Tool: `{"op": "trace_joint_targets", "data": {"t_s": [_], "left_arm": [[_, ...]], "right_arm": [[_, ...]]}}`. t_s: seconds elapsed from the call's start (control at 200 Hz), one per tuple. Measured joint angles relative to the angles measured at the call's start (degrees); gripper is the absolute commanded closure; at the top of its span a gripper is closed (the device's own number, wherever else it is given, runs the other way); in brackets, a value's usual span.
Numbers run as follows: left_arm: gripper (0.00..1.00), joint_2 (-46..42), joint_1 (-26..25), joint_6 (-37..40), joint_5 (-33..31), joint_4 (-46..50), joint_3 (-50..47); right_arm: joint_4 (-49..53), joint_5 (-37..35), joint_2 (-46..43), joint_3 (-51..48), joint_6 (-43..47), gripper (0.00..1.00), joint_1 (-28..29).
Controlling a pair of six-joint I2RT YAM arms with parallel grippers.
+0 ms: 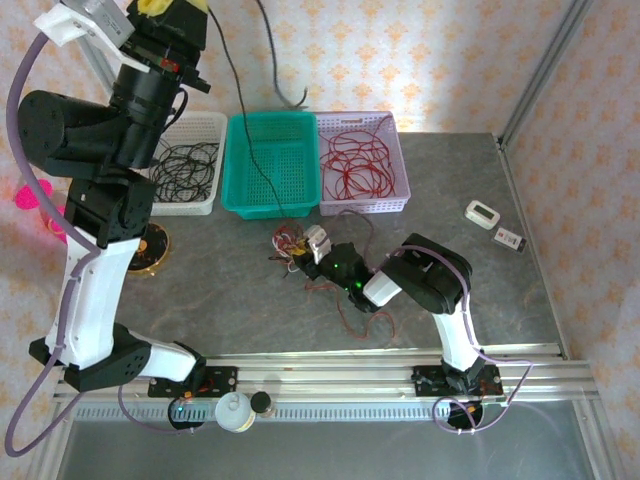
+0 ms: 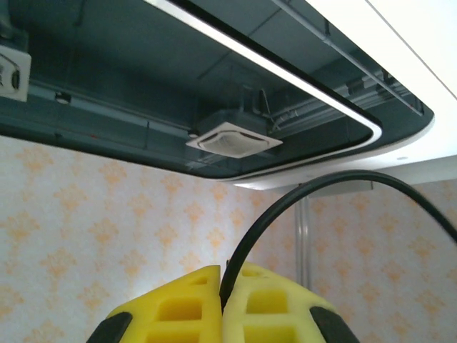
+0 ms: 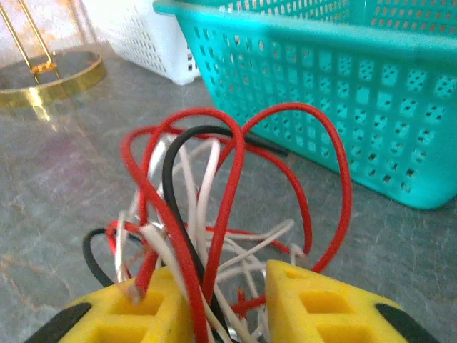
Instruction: Untangle the cables
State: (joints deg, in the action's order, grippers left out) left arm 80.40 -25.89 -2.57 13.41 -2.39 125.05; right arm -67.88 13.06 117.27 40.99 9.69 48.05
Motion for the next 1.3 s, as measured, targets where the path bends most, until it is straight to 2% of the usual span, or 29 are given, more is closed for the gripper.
{"op": "trace_joint_targets", "data": {"t_s": [0.185,0.531,0.831,0.911,1.126,1.301], "left_arm": [[1.00,1.9,0.0,2.6,-2.7,-0.3,0.0],[1.00,1.9,0.0,5.2,-5.6,-0.5,-3.4],[1.00,1.7,0.0,10.0,-10.4,-1.4,-3.4],[1.00,1.7,0.0,11.8,-12.1,-1.9,-3.4],[1.00,4.8,0.2,17.0,-18.1,-5.1,-1.7],[1.00,11.3,2.8,19.6,-20.9,-6.1,2.7]], "right_arm": [[2.7,0.7,-3.6,-2.2,-0.9,0.55,-0.6],[11.1,8.0,-20.7,-3.4,-1.9,0.50,-1.4],[21.9,7.3,-29.6,-3.1,-1.0,0.44,-2.9],[25.3,4.1,-30.9,-2.9,-1.2,0.46,-3.5],[38.8,-11.4,-33.0,0.3,-4.9,0.49,-5.2],[44.5,-16.2,-39.6,0.0,-5.2,0.48,-6.1]]}}
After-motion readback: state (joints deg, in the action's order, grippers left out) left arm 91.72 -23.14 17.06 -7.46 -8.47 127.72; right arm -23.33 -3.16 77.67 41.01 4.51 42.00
